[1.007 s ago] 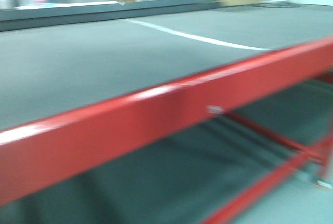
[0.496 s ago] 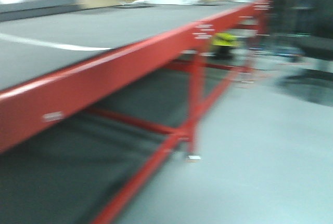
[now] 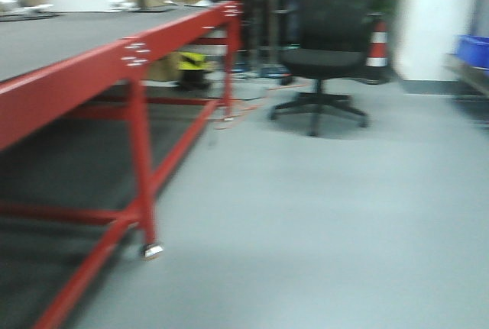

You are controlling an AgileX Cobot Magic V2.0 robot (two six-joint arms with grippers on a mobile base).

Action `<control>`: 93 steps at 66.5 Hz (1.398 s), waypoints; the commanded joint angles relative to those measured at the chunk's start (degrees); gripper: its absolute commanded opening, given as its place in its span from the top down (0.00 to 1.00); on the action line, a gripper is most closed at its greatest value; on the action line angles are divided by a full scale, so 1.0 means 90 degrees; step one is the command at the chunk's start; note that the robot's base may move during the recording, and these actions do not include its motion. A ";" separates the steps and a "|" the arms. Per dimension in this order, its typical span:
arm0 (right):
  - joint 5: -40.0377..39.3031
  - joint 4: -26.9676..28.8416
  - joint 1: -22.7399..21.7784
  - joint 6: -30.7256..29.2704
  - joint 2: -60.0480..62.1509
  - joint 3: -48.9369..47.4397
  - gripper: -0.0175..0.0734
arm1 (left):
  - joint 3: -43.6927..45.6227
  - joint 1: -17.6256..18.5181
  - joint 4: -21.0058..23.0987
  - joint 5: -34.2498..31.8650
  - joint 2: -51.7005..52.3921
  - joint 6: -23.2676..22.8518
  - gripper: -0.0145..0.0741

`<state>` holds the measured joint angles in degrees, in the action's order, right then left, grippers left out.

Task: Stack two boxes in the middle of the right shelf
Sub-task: 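Drive and turn the base toward the steel shelf with blue bins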

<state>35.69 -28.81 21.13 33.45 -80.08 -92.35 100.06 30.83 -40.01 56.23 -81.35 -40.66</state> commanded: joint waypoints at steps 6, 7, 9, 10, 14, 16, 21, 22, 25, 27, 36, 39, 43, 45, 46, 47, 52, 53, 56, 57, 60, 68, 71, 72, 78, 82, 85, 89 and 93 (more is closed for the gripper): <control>-0.0318 -0.0266 -0.0055 0.0003 0.0069 -0.0088 0.97 | 0.0074 -0.0030 -0.0286 -0.0063 0.0092 -0.0002 0.96; -0.0318 -0.0266 -0.0055 0.0003 0.0069 -0.0088 0.97 | 0.0074 -0.0030 -0.0286 -0.0063 0.0092 -0.0002 0.96; -0.0318 -0.0266 -0.0055 0.0003 0.0069 -0.0088 0.97 | 0.0074 -0.0030 -0.0286 -0.0063 0.0092 -0.0002 0.96; -0.0318 -0.0266 -0.0055 0.0003 0.0069 -0.0088 0.97 | 0.0074 -0.0030 -0.0286 -0.0063 0.0092 -0.0002 0.96; -0.0318 -0.0266 -0.0055 0.0003 0.0069 -0.0088 0.97 | 0.0074 -0.0030 -0.0286 -0.0063 0.0092 -0.0002 0.96; -0.0332 -0.0266 -0.0055 0.0003 0.0069 -0.0088 0.97 | 0.0074 -0.0030 -0.0300 -0.0063 0.0092 -0.0002 0.96; -0.0332 -0.0266 -0.0055 0.0003 0.0069 -0.0088 0.97 | 0.0074 -0.0030 -0.0300 -0.0063 0.0092 -0.0002 0.96; -0.0332 -0.0266 -0.0055 0.0003 0.0069 -0.0088 0.97 | 0.0074 -0.0030 -0.0300 -0.0063 0.0092 -0.0002 0.96; -0.0332 -0.0266 -0.0055 0.0003 0.0069 -0.0088 0.97 | 0.0074 -0.0030 -0.0300 -0.0063 0.0092 -0.0002 0.96; -0.0332 -0.0266 -0.0055 0.0003 0.0069 -0.0088 0.97 | 0.0074 -0.0030 -0.0300 -0.0063 0.0092 -0.0002 0.96; -0.0344 -0.0266 -0.0055 0.0003 0.0069 -0.0088 0.97 | 0.0074 -0.0030 -0.0300 -0.0063 0.0092 -0.0002 0.96; -0.0357 -0.0266 -0.0055 0.0003 0.0069 -0.0088 0.97 | 0.0074 -0.0030 -0.0300 -0.0063 0.0092 -0.0002 0.96; -0.0357 -0.0266 -0.0055 0.0003 0.0069 -0.0088 0.97 | 0.0074 -0.0030 -0.0298 -0.0076 0.0092 -0.0002 0.96; -0.0357 -0.0266 -0.0055 0.0003 0.0069 -0.0088 0.97 | 0.0074 -0.0030 -0.0298 -0.0076 0.0092 -0.0002 0.96; -0.0357 -0.0266 -0.0055 0.0003 0.0069 -0.0088 0.97 | 0.0074 -0.0030 -0.0298 -0.0076 0.0092 -0.0002 0.96; -0.0357 -0.0266 -0.0055 0.0003 0.0069 -0.0088 0.97 | 0.0074 -0.0030 -0.0298 -0.0076 0.0092 -0.0002 0.96; -0.0357 -0.0266 -0.0055 0.0003 0.0069 -0.0088 0.97 | 0.0074 -0.0030 -0.0298 -0.0076 0.0092 -0.0002 0.96; -0.0371 -0.0266 -0.0055 0.0003 0.0069 -0.0088 0.97 | 0.0074 -0.0030 -0.0298 -0.0076 0.0092 -0.0002 0.96; -0.0397 -0.0266 -0.0055 0.0003 0.0069 -0.0088 0.97 | 0.0074 -0.0030 -0.0310 -0.0072 0.0092 -0.0002 0.96; -0.0397 -0.0266 -0.0055 0.0003 0.0069 -0.0088 0.97 | 0.0074 -0.0030 -0.0310 -0.0072 0.0092 -0.0002 0.96; -0.0397 -0.0266 -0.0055 0.0003 0.0069 -0.0088 0.97 | 0.0074 -0.0030 -0.0310 -0.0072 0.0092 -0.0002 0.96; -0.0407 -0.0266 -0.0055 0.0003 0.0069 -0.0088 0.97 | 0.0074 -0.0030 -0.0310 -0.0072 0.0092 -0.0002 0.96; -0.0407 -0.0266 -0.0055 0.0003 0.0069 -0.0088 0.97 | 0.0074 -0.0030 -0.0310 -0.0072 0.0092 -0.0002 0.96; -0.0407 -0.0266 -0.0055 0.0003 0.0069 -0.0088 0.97 | 0.0074 -0.0030 -0.0310 -0.0072 0.0092 -0.0002 0.96; -0.0407 -0.0266 -0.0055 0.0003 0.0069 -0.0088 0.97 | 0.0074 -0.0030 -0.0310 -0.0072 0.0092 -0.0002 0.96; -0.0407 -0.0266 -0.0055 0.0003 0.0069 -0.0088 0.97 | 0.0074 -0.0030 -0.0310 -0.0072 0.0092 -0.0002 0.96; -0.0407 -0.0266 -0.0055 0.0003 0.0069 -0.0088 0.97 | 0.0074 -0.0030 -0.0310 -0.0072 0.0092 -0.0002 0.96; -0.0407 -0.0266 -0.0055 0.0003 0.0069 -0.0088 0.97 | 0.0074 -0.0030 -0.0310 -0.0072 0.0092 -0.0002 0.96; -0.0407 -0.0266 -0.0055 0.0003 0.0069 -0.0088 0.97 | 0.0074 -0.0030 -0.0310 -0.0072 0.0092 -0.0002 0.96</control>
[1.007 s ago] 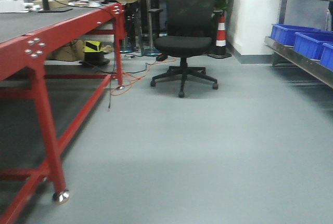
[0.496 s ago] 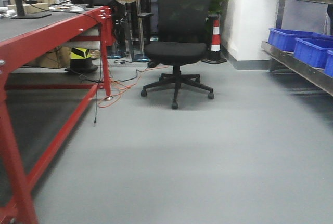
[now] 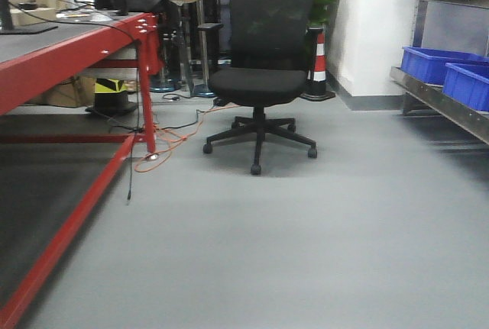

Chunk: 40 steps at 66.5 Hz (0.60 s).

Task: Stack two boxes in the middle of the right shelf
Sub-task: 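Drive and turn the base toward the steel shelf with blue bins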

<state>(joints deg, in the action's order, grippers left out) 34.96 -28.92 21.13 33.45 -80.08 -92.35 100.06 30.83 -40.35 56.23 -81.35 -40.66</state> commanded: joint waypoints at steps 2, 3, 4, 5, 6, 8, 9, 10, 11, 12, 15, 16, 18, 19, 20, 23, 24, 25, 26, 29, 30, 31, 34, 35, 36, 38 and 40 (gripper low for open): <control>-0.0326 -0.0254 -0.0055 0.0003 0.0069 -0.0088 0.97 | 0.0074 -0.0030 -0.0272 -0.0072 0.0092 -0.0002 0.96; -0.0326 -0.0254 -0.0055 0.0003 0.0069 -0.0088 0.97 | 0.0074 -0.0030 -0.0272 -0.0072 0.0092 -0.0002 0.96; -0.0326 -0.0254 -0.0055 0.0003 0.0069 -0.0088 0.97 | 0.0074 -0.0030 -0.0272 -0.0072 0.0092 -0.0002 0.96; -0.0326 -0.0254 -0.0055 0.0003 0.0069 -0.0088 0.97 | 0.0074 -0.0030 -0.0272 -0.0072 0.0092 -0.0002 0.96; -0.0326 -0.0254 -0.0055 0.0003 0.0069 -0.0088 0.97 | 0.0074 -0.0030 -0.0272 -0.0072 0.0092 -0.0002 0.96; -0.0326 -0.0254 -0.0055 0.0003 0.0069 -0.0088 0.97 | 0.0074 -0.0030 -0.0272 -0.0072 0.0092 -0.0002 0.96; -0.0326 -0.0254 -0.0055 0.0003 0.0069 -0.0088 0.97 | 0.0074 -0.0030 -0.0272 -0.0072 0.0092 -0.0002 0.96; -0.0326 -0.0254 -0.0055 0.0003 0.0069 -0.0088 0.97 | 0.0074 -0.0030 -0.0272 -0.0072 0.0092 -0.0002 0.96; -0.0326 -0.0254 -0.0055 0.0003 0.0069 -0.0088 0.97 | 0.0074 -0.0030 -0.0272 -0.0072 0.0092 -0.0002 0.96; -0.0326 -0.0254 -0.0055 0.0003 0.0069 -0.0088 0.97 | 0.0074 -0.0030 -0.0272 -0.0072 0.0092 -0.0002 0.96; -0.0326 -0.0254 -0.0055 0.0003 0.0069 -0.0088 0.97 | 0.0074 -0.0030 -0.0272 -0.0072 0.0092 -0.0002 0.96; -0.0326 -0.0254 -0.0055 0.0003 0.0069 -0.0088 0.97 | 0.0074 -0.0030 -0.0272 -0.0072 0.0092 -0.0002 0.96; -0.0326 -0.0254 -0.0055 0.0003 0.0069 -0.0088 0.97 | 0.0074 -0.0030 -0.0272 -0.0072 0.0092 -0.0002 0.96; -0.0326 -0.0254 -0.0055 0.0003 0.0069 -0.0088 0.97 | 0.0074 -0.0030 -0.0272 -0.0072 0.0092 -0.0002 0.96; -0.0326 -0.0254 -0.0055 0.0003 0.0069 -0.0088 0.97 | 0.0074 -0.0030 -0.0272 -0.0072 0.0092 -0.0002 0.96; -0.0326 -0.0254 -0.0055 0.0003 0.0069 -0.0088 0.97 | 0.0074 -0.0030 -0.0272 -0.0072 0.0092 -0.0002 0.96; -0.0326 -0.0254 -0.0055 0.0003 0.0069 -0.0088 0.97 | 0.0074 -0.0030 -0.0272 -0.0072 0.0092 -0.0002 0.96; -0.0326 -0.0254 -0.0055 0.0003 0.0069 -0.0088 0.97 | 0.0074 -0.0030 -0.0272 -0.0072 0.0092 -0.0002 0.96; -0.0326 -0.0254 -0.0055 0.0003 0.0069 -0.0088 0.97 | 0.0074 -0.0030 -0.0272 -0.0072 0.0092 -0.0002 0.96; -0.0326 -0.0254 -0.0055 0.0003 0.0069 -0.0088 0.97 | 0.0074 -0.0030 -0.0272 -0.0072 0.0092 -0.0002 0.96; -0.0326 -0.0254 -0.0055 0.0003 0.0069 -0.0088 0.97 | 0.0074 -0.0030 -0.0272 -0.0072 0.0092 -0.0002 0.96; -0.0326 -0.0254 -0.0055 0.0003 0.0069 -0.0088 0.97 | 0.0074 -0.0030 -0.0272 -0.0072 0.0092 -0.0002 0.96; -0.0326 -0.0254 -0.0055 0.0003 0.0069 -0.0088 0.97 | 0.0074 -0.0030 -0.0272 -0.0072 0.0092 -0.0002 0.96; -0.0326 -0.0254 -0.0055 0.0003 0.0069 -0.0088 0.97 | 0.0074 -0.0030 -0.0272 -0.0072 0.0092 -0.0002 0.96; -0.0331 -0.0254 -0.0055 0.0003 0.0069 -0.0088 0.97 | 0.0074 -0.0030 -0.0272 -0.0072 0.0092 -0.0002 0.96; -0.0331 -0.0254 -0.0055 0.0003 0.0069 -0.0088 0.97 | 0.0074 -0.0030 -0.0272 -0.0072 0.0092 -0.0002 0.96; -0.0331 -0.0254 -0.0055 0.0003 0.0069 -0.0088 0.97 | 0.0074 -0.0030 -0.0272 -0.0072 0.0092 -0.0002 0.96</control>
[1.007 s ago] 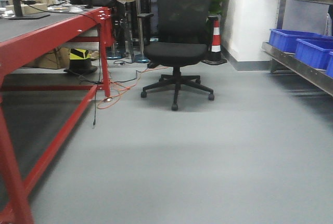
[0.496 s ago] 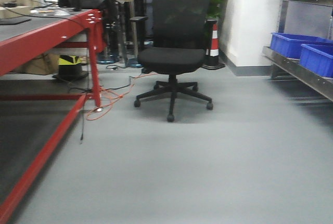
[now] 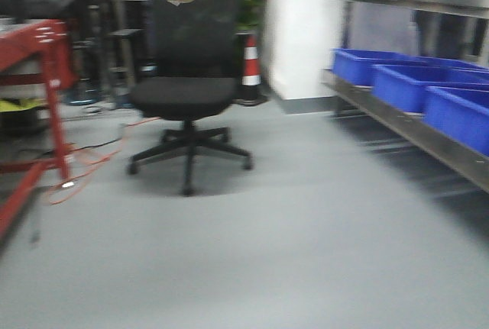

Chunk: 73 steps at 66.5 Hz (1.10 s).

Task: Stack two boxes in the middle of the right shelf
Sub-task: 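Drive and turn the base toward the steel shelf with blue bins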

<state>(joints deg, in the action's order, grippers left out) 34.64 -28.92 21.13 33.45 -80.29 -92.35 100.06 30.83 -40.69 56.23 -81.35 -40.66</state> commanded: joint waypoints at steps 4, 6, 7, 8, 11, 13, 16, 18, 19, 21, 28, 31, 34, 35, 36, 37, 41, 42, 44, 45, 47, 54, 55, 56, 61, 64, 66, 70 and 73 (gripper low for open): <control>-0.0308 -0.0254 -0.0055 0.0003 0.0092 -0.0088 0.97 | 0.0074 -0.0030 -0.0234 -0.0072 0.0092 -0.0002 0.96; -0.0323 -0.0254 -0.0055 0.0003 0.0092 -0.0088 0.97 | 0.0074 -0.0030 -0.0234 -0.0072 0.0092 -0.0002 0.96; -0.0344 -0.0254 -0.0055 0.0003 0.0092 -0.0088 0.97 | 0.0074 -0.0030 -0.0234 -0.0072 0.0092 -0.0002 0.96; -0.0344 -0.0254 -0.0055 0.0003 0.0092 -0.0088 0.97 | 0.0074 -0.0030 -0.0234 -0.0072 0.0092 -0.0002 0.96; -0.0374 -0.0254 -0.0055 0.0003 0.0092 -0.0088 0.97 | 0.0074 -0.0030 -0.0234 -0.0072 0.0092 -0.0002 0.96; -0.0387 -0.0254 -0.0055 0.0003 0.0092 -0.0088 0.97 | 0.0074 -0.0030 -0.0234 -0.0072 0.0092 -0.0002 0.96; -0.0400 -0.0254 -0.0055 0.0003 0.0092 -0.0088 0.97 | 0.0074 -0.0030 -0.0234 -0.0072 0.0092 -0.0002 0.96; -0.0400 -0.0254 -0.0055 0.0003 0.0092 -0.0088 0.97 | 0.0074 -0.0030 -0.0234 -0.0072 0.0092 -0.0002 0.96; -0.0400 -0.0254 -0.0055 0.0003 0.0092 -0.0088 0.97 | 0.0074 -0.0030 -0.0234 -0.0072 0.0092 -0.0002 0.96; -0.0400 -0.0254 -0.0055 0.0003 0.0092 -0.0088 0.97 | 0.0074 -0.0030 -0.0234 -0.0072 0.0092 -0.0002 0.96; -0.0400 -0.0254 -0.0055 0.0003 0.0092 -0.0088 0.97 | 0.0074 -0.0030 -0.0234 -0.0072 0.0092 -0.0002 0.96; -0.0400 -0.0254 -0.0055 0.0003 0.0092 -0.0088 0.97 | 0.0074 -0.0030 -0.0234 -0.0072 0.0092 -0.0002 0.96; -0.0400 -0.0254 -0.0055 0.0003 0.0092 -0.0088 0.97 | 0.0074 -0.0030 -0.0234 -0.0072 0.0092 -0.0002 0.96; -0.0400 -0.0254 -0.0055 0.0003 0.0092 -0.0088 0.97 | 0.0074 -0.0030 -0.0234 -0.0072 0.0092 -0.0002 0.96; -0.0400 -0.0254 -0.0055 0.0003 0.0092 -0.0088 0.97 | 0.0074 -0.0030 -0.0234 -0.0072 0.0092 -0.0002 0.96; -0.0400 -0.0254 -0.0055 0.0003 0.0092 -0.0088 0.97 | 0.0074 -0.0030 -0.0234 -0.0072 0.0092 -0.0002 0.96; -0.0400 -0.0254 -0.0055 0.0003 0.0092 -0.0088 0.97 | 0.0074 -0.0030 -0.0234 -0.0072 0.0092 -0.0002 0.96; -0.0400 -0.0254 -0.0055 0.0003 0.0092 -0.0088 0.97 | 0.0074 -0.0030 -0.0234 -0.0072 0.0092 -0.0002 0.96; -0.0400 -0.0254 -0.0055 0.0003 0.0092 -0.0088 0.97 | 0.0074 -0.0030 -0.0234 -0.0072 0.0092 -0.0002 0.96; -0.0400 -0.0254 -0.0055 0.0003 0.0092 -0.0088 0.97 | 0.0074 -0.0030 -0.0234 -0.0072 0.0092 -0.0002 0.96; -0.0400 -0.0254 -0.0055 0.0003 0.0092 -0.0088 0.97 | 0.0074 -0.0030 -0.0234 -0.0072 0.0092 -0.0002 0.96; -0.0400 -0.0254 -0.0055 0.0003 0.0092 -0.0088 0.97 | 0.0074 -0.0030 -0.0234 -0.0072 0.0092 -0.0002 0.96; -0.0400 -0.0254 -0.0055 0.0003 0.0092 -0.0088 0.97 | 0.0074 -0.0030 -0.0234 -0.0072 0.0092 -0.0002 0.96; -0.0400 -0.0254 -0.0055 0.0003 0.0092 -0.0088 0.97 | 0.0074 -0.0030 -0.0234 -0.0072 0.0092 -0.0002 0.96; -0.0400 -0.0254 -0.0055 0.0003 0.0092 -0.0088 0.97 | 0.0074 -0.0030 -0.0234 -0.0072 0.0092 -0.0002 0.96; -0.0400 -0.0254 -0.0055 0.0003 0.0092 -0.0088 0.97 | 0.0074 -0.0030 -0.0234 -0.0072 0.0092 -0.0002 0.96; -0.0400 -0.0254 -0.0055 0.0003 0.0092 -0.0088 0.97 | 0.0074 -0.0030 -0.0234 -0.0072 0.0092 -0.0002 0.96; -0.0400 -0.0254 -0.0055 0.0003 0.0092 -0.0088 0.97 | 0.0074 -0.0030 -0.0234 -0.0072 0.0092 -0.0002 0.96; -0.0400 -0.0254 -0.0055 0.0003 0.0092 -0.0088 0.97 | 0.0074 -0.0030 -0.0234 -0.0072 0.0092 -0.0002 0.96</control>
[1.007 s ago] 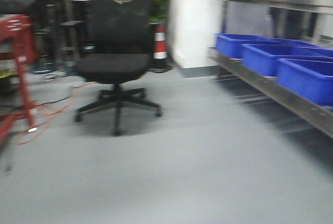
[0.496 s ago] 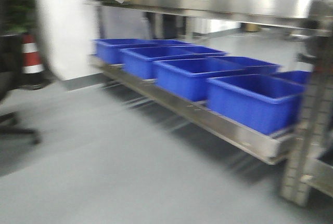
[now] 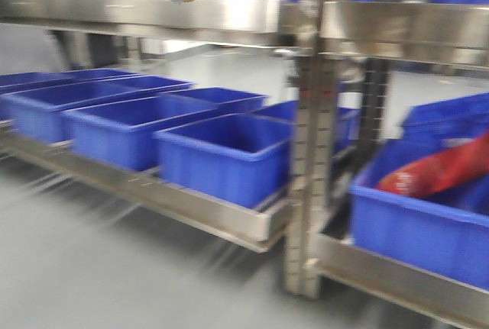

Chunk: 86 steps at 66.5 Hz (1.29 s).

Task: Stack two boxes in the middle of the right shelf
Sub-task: 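Drive and turn the base toward the steel shelf with blue bins, then lower the held box onto the middle steel shelf level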

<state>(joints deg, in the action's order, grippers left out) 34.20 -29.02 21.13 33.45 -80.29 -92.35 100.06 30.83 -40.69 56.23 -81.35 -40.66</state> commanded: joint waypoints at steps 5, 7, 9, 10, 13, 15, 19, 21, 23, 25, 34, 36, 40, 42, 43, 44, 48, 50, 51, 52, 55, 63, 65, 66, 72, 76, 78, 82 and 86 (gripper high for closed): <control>-0.0351 -0.0243 -0.0055 0.0003 0.0092 -0.0088 0.97 | 0.0074 -0.0030 -0.0234 -0.0071 0.0092 -0.0002 0.96; -0.0351 -0.0243 -0.0055 0.0003 0.0092 -0.0088 0.97 | 0.0074 -0.0030 -0.0234 -0.0071 0.0092 -0.0002 0.96; -0.0351 -0.0243 -0.0055 0.0003 0.0092 -0.0088 0.97 | 0.0074 -0.0030 -0.0234 -0.0071 0.0092 -0.0002 0.96; -0.0351 -0.0243 -0.0055 0.0003 0.0092 -0.0088 0.97 | 0.0074 -0.0030 -0.0234 -0.0071 0.0092 -0.0002 0.96; -0.0351 -0.0243 -0.0055 0.0003 0.0092 -0.0088 0.97 | 0.0074 -0.0030 -0.0234 -0.0071 0.0092 -0.0002 0.96; -0.0351 -0.0243 -0.0055 0.0003 0.0092 -0.0088 0.97 | 0.0074 -0.0030 -0.0234 -0.0071 0.0092 -0.0002 0.96; -0.0351 -0.0243 -0.0055 0.0003 0.0092 -0.0088 0.97 | 0.0074 -0.0030 -0.0234 -0.0071 0.0092 -0.0002 0.96; -0.0351 -0.0243 -0.0055 0.0003 0.0092 -0.0088 0.97 | 0.0074 -0.0030 -0.0234 -0.0071 0.0092 -0.0002 0.96; -0.0351 -0.0243 -0.0055 0.0003 0.0092 -0.0088 0.97 | 0.0074 -0.0030 -0.0234 -0.0071 0.0092 -0.0002 0.96; -0.0351 -0.0243 -0.0055 0.0003 0.0092 -0.0088 0.97 | 0.0074 -0.0030 -0.0234 -0.0071 0.0092 -0.0002 0.96; -0.0351 -0.0243 -0.0055 0.0003 0.0092 -0.0088 0.97 | 0.0074 -0.0030 -0.0234 -0.0071 0.0092 -0.0002 0.96; -0.0351 -0.0243 -0.0055 0.0003 0.0092 -0.0088 0.97 | 0.0074 -0.0030 -0.0234 -0.0071 0.0092 -0.0002 0.96; -0.0351 -0.0243 -0.0055 0.0003 0.0092 -0.0088 0.97 | 0.0074 -0.0030 -0.0234 -0.0071 0.0092 -0.0002 0.96; -0.0351 -0.0243 -0.0055 0.0003 0.0092 -0.0088 0.97 | 0.0074 -0.0030 -0.0234 -0.0071 0.0092 -0.0002 0.96; -0.0351 -0.0243 -0.0055 0.0003 0.0092 -0.0088 0.97 | 0.0074 -0.0030 -0.0234 -0.0071 0.0092 -0.0002 0.96; -0.0351 -0.0243 -0.0055 0.0003 0.0092 -0.0088 0.97 | 0.0074 -0.0030 -0.0234 -0.0071 0.0092 -0.0002 0.96; -0.0351 -0.0243 -0.0055 0.0003 0.0092 -0.0088 0.97 | 0.0074 -0.0030 -0.0234 -0.0071 0.0092 -0.0002 0.96; -0.0351 -0.0243 -0.0055 0.0003 0.0092 -0.0088 0.97 | 0.0074 -0.0030 -0.0234 -0.0071 0.0092 -0.0002 0.96; -0.0351 -0.0243 -0.0055 0.0003 0.0092 -0.0088 0.97 | 0.0074 -0.0030 -0.0234 -0.0071 0.0092 -0.0002 0.96; -0.0351 -0.0243 -0.0055 0.0003 0.0092 -0.0088 0.97 | 0.0074 -0.0030 -0.0234 -0.0071 0.0092 -0.0002 0.96; -0.0351 -0.0243 -0.0055 0.0003 0.0092 -0.0088 0.97 | 0.0074 -0.0030 -0.0234 -0.0071 0.0092 -0.0002 0.96; -0.0351 -0.0243 -0.0055 0.0003 0.0092 -0.0088 0.97 | 0.0074 -0.0030 -0.0234 -0.0071 0.0092 -0.0002 0.96; -0.0351 -0.0243 -0.0055 0.0003 0.0092 -0.0088 0.97 | 0.0074 -0.0030 -0.0234 -0.0071 0.0092 -0.0002 0.96; -0.0351 -0.0243 -0.0055 0.0003 0.0092 -0.0088 0.97 | 0.0074 -0.0030 -0.0234 -0.0071 0.0092 -0.0002 0.96; -0.0351 -0.0243 -0.0055 0.0003 0.0092 -0.0088 0.97 | 0.0074 -0.0030 -0.0234 -0.0071 0.0092 -0.0002 0.96; -0.0351 -0.0243 -0.0055 0.0003 0.0092 -0.0088 0.97 | 0.0074 -0.0030 -0.0234 -0.0071 0.0092 -0.0002 0.96; -0.0351 -0.0243 -0.0055 0.0003 0.0092 -0.0088 0.97 | 0.0074 -0.0030 -0.0234 -0.0071 0.0092 -0.0002 0.96; -0.0351 -0.0243 -0.0055 0.0003 0.0092 -0.0088 0.97 | 0.0074 -0.0030 -0.0246 -0.0071 0.0092 -0.0002 0.96; -0.0351 -0.0243 -0.0055 0.0003 0.0092 -0.0088 0.97 | 0.0074 -0.0030 -0.0259 -0.0071 0.0092 -0.0002 0.96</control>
<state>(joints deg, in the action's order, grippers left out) 34.20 -29.02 21.03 33.45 -80.29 -92.35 100.06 30.83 -40.69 56.23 -81.35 -40.66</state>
